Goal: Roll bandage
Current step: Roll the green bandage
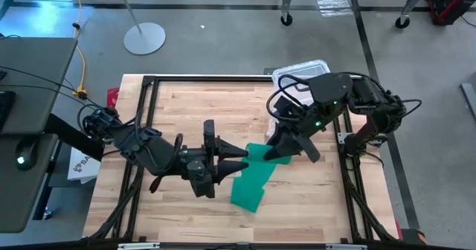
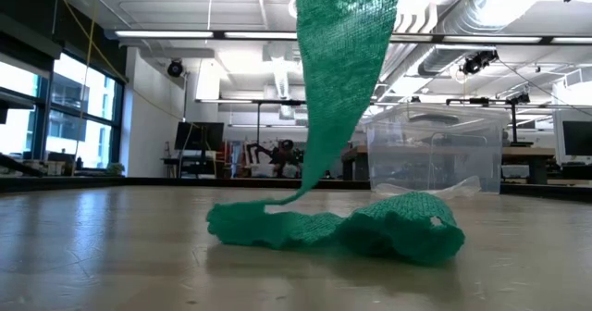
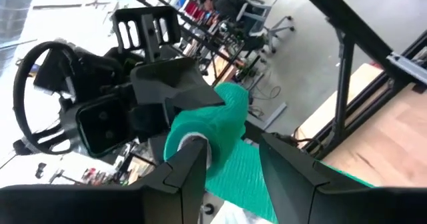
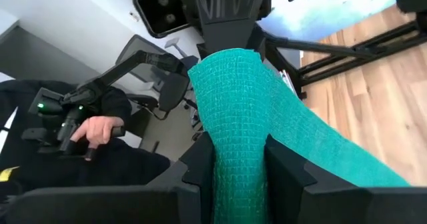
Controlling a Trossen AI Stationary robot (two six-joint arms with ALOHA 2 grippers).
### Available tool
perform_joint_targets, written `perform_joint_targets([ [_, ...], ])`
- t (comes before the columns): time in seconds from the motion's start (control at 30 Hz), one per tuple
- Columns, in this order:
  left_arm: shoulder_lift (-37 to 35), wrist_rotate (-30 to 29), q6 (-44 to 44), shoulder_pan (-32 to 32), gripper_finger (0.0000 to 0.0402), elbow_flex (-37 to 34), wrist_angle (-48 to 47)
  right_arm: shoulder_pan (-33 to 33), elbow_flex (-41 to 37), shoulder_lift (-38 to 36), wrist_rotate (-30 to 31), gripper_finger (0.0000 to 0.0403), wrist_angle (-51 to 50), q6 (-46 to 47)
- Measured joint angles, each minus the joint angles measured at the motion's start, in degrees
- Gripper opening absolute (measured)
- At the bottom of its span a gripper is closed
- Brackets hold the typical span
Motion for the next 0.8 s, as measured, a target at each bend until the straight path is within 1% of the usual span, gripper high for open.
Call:
perform_joint_targets([
  [0.17, 0.0, 2.1, -2.0, 1.3, 0.0133, 0.0, -1.4, -0.1, 0.0, 1.5, -3.1, 0.0085, 1.2, 0.6],
  [0.33, -0.1, 4.5, -3.6, 1.7, 0.0133, 0.0, -2.3, -0.2, 0.0, 2.4, -3.5, 0.0085, 1.4, 0.5],
  [0.43, -0.1, 5.3, -5.2, 1.7, 0.0126, 0.0, -2.7, -0.4, 0.0, 2.6, -3.7, 0.0089, 1.4, 0.5],
  [0.53, -0.1, 5.2, -8.3, 1.8, 0.0106, 0.0, -2.6, -0.5, 0.0, 2.6, -3.0, 0.0098, 1.3, 0.1],
  [0.63, -0.2, 5.5, -10.4, 1.8, 0.0072, 0.0, -2.5, -0.8, 0.0, 2.6, -2.6, 0.0114, 1.8, 0.3],
  [0.8, -0.1, 5.7, -13.0, 1.9, 0.0014, 0.0, -2.7, -1.0, 0.0, 2.7, -2.0, 0.0160, 2.8, -0.2],
])
